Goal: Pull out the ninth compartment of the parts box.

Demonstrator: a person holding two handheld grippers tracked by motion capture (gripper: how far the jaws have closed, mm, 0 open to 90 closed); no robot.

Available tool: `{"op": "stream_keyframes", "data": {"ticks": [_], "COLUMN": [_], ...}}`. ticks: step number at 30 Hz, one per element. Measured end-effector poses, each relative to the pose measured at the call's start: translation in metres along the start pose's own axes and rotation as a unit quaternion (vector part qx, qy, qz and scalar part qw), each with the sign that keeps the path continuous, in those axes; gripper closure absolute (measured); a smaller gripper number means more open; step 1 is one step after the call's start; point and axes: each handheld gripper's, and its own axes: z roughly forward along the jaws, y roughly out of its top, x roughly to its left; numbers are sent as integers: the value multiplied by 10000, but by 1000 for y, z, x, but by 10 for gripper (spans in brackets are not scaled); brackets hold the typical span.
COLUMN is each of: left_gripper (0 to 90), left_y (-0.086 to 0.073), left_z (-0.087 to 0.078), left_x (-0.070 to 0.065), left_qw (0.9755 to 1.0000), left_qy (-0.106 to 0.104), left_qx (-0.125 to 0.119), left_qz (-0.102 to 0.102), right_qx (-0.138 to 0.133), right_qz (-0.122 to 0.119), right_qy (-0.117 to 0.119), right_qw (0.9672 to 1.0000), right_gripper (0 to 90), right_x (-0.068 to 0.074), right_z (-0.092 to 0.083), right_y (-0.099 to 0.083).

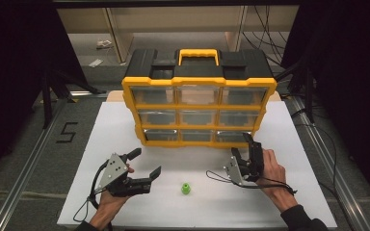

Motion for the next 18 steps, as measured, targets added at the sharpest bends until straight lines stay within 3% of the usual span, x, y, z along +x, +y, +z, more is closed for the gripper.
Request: {"op": "stream_keyframes", "data": {"ticks": [11,18], "left_gripper": [123,125], "left_y": [0,0], "left_z": [0,0], "left_x": [0,0], "left_qw": [10000,10000], "left_qy": [-15,-20], "left_qx": [10,7], "left_qz": [12,8], "right_qx": [72,52], "right_qz": [-214,-525], "right_qy": [-84,-196], "right_qw": [9997,9984], "right_gripper": [282,309], "right_x": [8,10], "right_z": [9,13], "right_y": [1,1]}}
